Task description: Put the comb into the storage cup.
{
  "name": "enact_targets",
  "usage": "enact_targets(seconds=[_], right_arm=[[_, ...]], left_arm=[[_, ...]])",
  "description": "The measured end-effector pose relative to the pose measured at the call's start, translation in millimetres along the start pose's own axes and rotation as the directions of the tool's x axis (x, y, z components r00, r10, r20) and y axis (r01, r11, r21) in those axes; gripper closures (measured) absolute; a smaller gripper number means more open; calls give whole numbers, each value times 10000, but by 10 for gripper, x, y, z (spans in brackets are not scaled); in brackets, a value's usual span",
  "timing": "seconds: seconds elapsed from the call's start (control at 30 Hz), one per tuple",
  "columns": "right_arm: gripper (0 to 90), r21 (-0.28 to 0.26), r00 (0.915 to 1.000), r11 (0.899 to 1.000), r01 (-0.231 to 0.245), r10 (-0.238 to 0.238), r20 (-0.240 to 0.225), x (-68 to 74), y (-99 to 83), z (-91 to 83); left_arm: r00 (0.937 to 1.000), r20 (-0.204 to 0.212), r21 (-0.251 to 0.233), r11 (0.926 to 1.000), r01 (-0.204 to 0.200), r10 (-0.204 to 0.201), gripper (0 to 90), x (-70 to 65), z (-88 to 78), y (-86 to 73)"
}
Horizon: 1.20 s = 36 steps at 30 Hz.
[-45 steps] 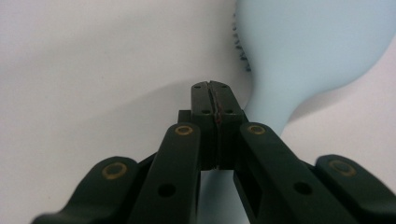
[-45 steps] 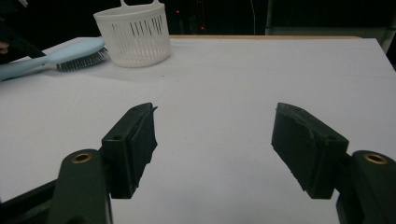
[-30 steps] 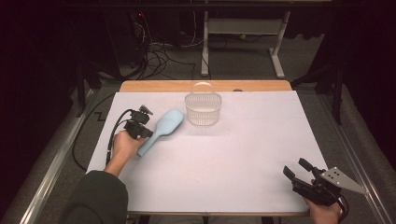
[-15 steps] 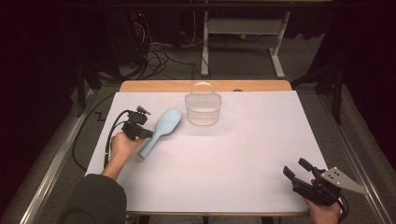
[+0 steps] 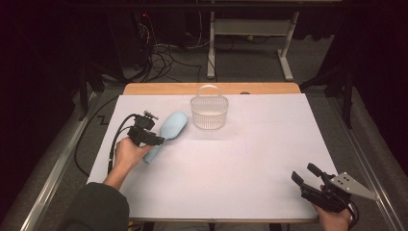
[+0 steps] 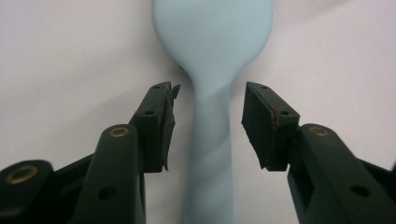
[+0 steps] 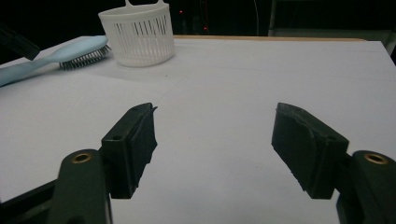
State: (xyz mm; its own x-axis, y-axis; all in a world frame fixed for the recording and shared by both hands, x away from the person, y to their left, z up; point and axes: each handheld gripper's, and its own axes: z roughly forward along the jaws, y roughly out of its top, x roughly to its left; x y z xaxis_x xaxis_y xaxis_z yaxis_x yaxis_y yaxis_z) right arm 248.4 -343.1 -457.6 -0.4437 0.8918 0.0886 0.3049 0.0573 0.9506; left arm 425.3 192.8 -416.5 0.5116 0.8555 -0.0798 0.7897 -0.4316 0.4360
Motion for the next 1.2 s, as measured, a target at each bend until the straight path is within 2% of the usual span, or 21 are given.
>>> enact_targets(seconds=[0.3,0.5,0.73,0.83,1.07,1.2], right_arm=[[308,-31,10000,10000,-5,5,-27,0,1,-3],[308,-14,10000,10000,-4,4,-55,-1,0,-2],[308,-6,10000,10000,-13,13,-52,-1,-1,-1],[308,-46,10000,10000,-6,6,-3,-4,-1,-5],[308,-40,10000,10000,-11,11,-3,-5,-1,-4],[308,-31,10000,10000,0,0,-20,-5,-1,-6]], left_arm=[[9993,-197,497,9983,-292,303,455,-87,132,32],[9987,-373,719,9969,-312,340,447,-114,221,54],[9987,-429,1048,9942,-242,289,535,-109,322,76],[9986,-479,885,9959,-172,215,589,-104,330,82],[9990,-425,851,9963,-81,117,673,-84,346,111],[9993,-375,846,9964,-50,82,682,-73,345,113]])
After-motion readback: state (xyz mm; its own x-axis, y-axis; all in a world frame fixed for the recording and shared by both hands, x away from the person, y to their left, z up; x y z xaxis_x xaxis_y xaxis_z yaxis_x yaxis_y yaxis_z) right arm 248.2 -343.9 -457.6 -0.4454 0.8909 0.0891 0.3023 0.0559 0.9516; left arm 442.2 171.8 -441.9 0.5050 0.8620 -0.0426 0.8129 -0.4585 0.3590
